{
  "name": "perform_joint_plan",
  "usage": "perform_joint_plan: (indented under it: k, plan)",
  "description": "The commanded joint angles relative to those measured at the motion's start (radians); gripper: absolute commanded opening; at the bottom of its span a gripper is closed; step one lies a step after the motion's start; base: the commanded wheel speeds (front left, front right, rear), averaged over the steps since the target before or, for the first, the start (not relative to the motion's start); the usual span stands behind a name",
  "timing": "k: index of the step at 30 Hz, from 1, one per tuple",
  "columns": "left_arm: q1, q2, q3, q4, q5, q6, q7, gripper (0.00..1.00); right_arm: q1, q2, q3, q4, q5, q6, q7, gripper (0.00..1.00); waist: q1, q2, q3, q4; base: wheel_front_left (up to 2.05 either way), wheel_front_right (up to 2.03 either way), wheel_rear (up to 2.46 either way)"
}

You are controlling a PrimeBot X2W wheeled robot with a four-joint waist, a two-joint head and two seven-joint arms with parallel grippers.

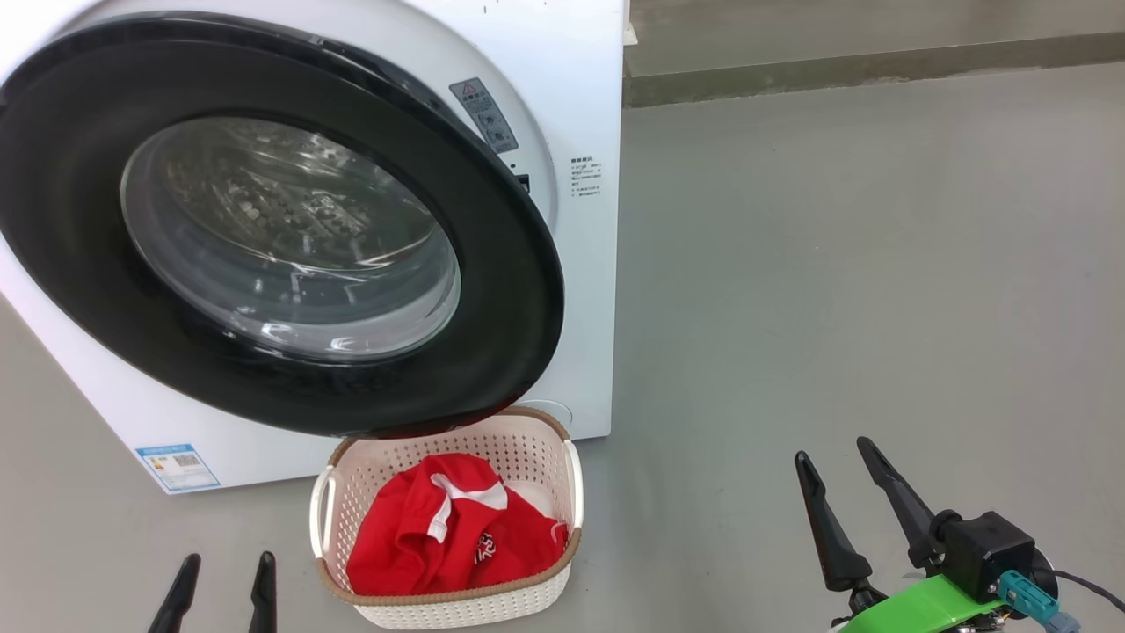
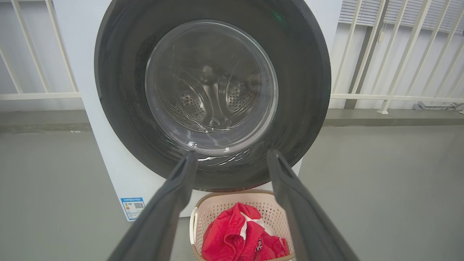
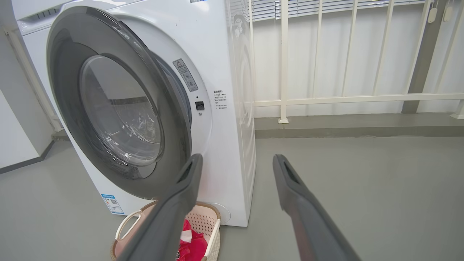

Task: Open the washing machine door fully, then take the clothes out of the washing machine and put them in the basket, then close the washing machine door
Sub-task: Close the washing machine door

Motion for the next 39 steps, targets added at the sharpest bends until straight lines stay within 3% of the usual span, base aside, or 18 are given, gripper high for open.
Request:
perform_joint_plan:
  k: [1,9,23,24,25,26,27,39]
  plan:
    - [-0.024,0.004,0.044,-0.022,0.016,-0.007,-0.012,1.0,-0.019,-0.002,0.026,-0.022,-0.006,0.006,-0.006,1.0,0.0,0.0,0.0,0.0,0.0,0.0,0.0]
    - [-0.034,-0.046,0.089,-0.01,0.076,-0.045,-0.012,1.0,-0.02,-0.002,0.025,-0.019,-0.007,0.006,-0.006,1.0,0.0,0.0,0.008,0.003,0.0,0.0,0.0]
    - [-0.05,-0.085,0.117,-0.011,0.115,-0.067,-0.012,1.0,-0.028,-0.002,0.039,-0.019,-0.009,0.006,-0.006,1.0,0.0,0.0,0.02,0.014,0.0,0.0,0.0]
    - [-0.052,-0.087,0.116,-0.011,0.118,-0.068,-0.012,1.0,-0.031,-0.002,0.039,-0.017,-0.009,0.006,-0.006,0.78,0.0,0.0,0.021,0.018,0.0,0.0,0.0]
    - [-0.054,-0.088,0.113,-0.011,0.12,-0.069,-0.012,1.0,-0.034,-0.002,0.037,-0.014,-0.009,0.006,-0.006,0.41,0.0,0.0,0.023,0.023,0.0,0.0,0.0]
    - [-0.056,-0.089,0.111,-0.011,0.122,-0.069,-0.012,1.0,-0.039,-0.002,0.039,-0.009,-0.011,0.006,-0.006,0.13,0.0,0.0,0.025,0.028,0.0,0.0,0.0]
    - [-0.058,-0.09,0.11,-0.011,0.123,-0.07,-0.012,1.0,-0.046,-0.002,0.041,-0.003,-0.011,0.006,-0.006,0.0,0.0,0.0,0.027,0.033,0.0,0.0,0.0]
    - [-0.082,-0.096,0.083,-0.018,0.134,-0.072,-0.012,1.0,-0.231,-0.002,0.066,0.187,0.011,0.006,-0.006,0.0,0.0,0.0,0.061,0.125,0.0,0.0,0.0]
